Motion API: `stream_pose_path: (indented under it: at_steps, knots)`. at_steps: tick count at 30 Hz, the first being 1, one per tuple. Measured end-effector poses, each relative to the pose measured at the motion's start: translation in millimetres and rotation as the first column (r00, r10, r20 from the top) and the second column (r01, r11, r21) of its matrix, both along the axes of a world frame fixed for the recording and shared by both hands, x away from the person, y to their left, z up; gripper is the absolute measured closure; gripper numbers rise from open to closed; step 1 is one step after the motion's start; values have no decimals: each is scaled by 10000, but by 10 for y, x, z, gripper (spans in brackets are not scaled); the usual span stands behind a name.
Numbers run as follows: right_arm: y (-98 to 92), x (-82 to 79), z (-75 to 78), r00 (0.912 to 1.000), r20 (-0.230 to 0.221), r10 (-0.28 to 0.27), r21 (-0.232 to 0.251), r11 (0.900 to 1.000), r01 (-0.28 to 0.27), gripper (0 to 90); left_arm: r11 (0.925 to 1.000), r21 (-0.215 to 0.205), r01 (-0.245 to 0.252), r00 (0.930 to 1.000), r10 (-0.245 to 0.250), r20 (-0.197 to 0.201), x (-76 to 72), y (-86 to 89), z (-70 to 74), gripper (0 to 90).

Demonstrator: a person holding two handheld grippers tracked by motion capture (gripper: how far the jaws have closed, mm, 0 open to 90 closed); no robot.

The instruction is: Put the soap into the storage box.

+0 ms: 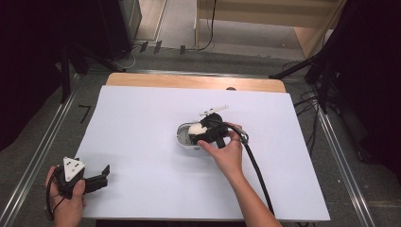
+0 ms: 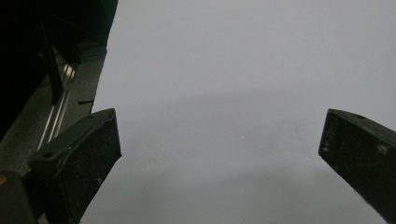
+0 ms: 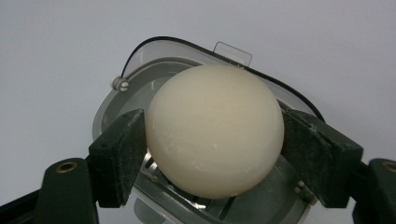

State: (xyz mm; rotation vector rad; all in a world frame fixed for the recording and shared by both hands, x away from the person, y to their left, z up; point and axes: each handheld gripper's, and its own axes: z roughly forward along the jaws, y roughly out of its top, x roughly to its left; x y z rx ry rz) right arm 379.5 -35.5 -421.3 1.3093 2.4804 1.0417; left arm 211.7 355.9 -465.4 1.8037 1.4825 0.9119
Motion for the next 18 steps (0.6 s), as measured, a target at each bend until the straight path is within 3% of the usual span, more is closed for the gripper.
stream_pose_path:
  at_steps: [18]
  knots:
    - [-65,-32,90,9991,393,-126,289,9995,115,235,10000,-17,-50,10000,50,18,-2,0,0,0]
